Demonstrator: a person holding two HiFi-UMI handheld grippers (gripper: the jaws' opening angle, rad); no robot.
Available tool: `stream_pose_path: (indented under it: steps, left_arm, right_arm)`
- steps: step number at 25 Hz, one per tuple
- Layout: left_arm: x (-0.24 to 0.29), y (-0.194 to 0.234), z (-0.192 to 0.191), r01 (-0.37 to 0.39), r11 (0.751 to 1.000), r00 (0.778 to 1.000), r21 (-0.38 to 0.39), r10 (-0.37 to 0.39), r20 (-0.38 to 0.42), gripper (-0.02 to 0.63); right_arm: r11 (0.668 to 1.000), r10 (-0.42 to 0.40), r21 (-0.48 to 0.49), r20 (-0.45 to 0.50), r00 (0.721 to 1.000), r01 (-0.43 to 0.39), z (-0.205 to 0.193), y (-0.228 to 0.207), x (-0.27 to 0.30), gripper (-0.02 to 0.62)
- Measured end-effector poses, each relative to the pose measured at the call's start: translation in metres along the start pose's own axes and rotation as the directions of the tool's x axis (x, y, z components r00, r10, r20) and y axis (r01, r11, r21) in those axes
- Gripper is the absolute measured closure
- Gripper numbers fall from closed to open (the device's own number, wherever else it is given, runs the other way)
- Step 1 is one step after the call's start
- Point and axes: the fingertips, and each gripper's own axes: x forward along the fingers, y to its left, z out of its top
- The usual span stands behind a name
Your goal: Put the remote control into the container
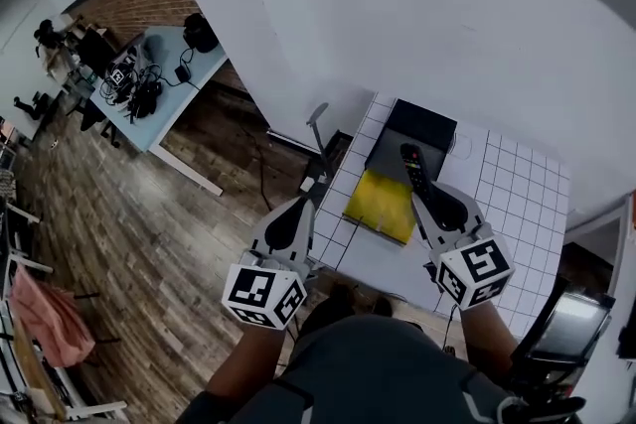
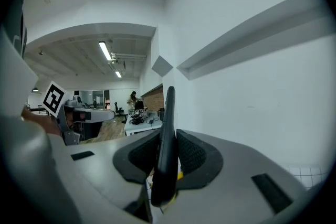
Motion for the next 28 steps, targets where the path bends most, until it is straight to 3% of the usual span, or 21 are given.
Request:
stream_pose_path:
  steps: [7,13,19,24,28]
  left_arm:
    - [0.035,0.029,-0.018,0.032,0.999,0.999,-0.033,-0.032,-0.017,0.595]
    - [0.061,0.05,-0.045,0.045,0.998,0.998,-0.048,-0.047,-0.047,0.595]
    - [0.081,0.066,-0.087,0.029,0.997,0.996,-0.069,-0.035,-0.086,0.595]
    - [0.092,0.082,-0.116,0.004,0.992,0.995,-0.125,-0.017,-0.103,0.595]
    - [0.1,0.084,-0.141,0.003,0.992,0.989,-0.126,-0.022,-0.146,0.595]
  right_arm:
    - [0.999,-0.032,0.029,-0.119,0.992,0.035,-0.042,-0.013,0.047,0.505]
    - [0.999,-0.002,0.042,-0.244,0.97,0.013,-0.088,-0.018,0.082,0.503]
    - [0.999,0.028,0.038,-0.367,0.93,-0.015,-0.143,-0.016,0.11,0.503]
    - [0.999,0.042,0.039,-0.466,0.884,-0.027,-0.184,-0.017,0.126,0.503]
    - [0.999,0.051,0.038,-0.531,0.846,-0.036,-0.215,-0.017,0.134,0.503]
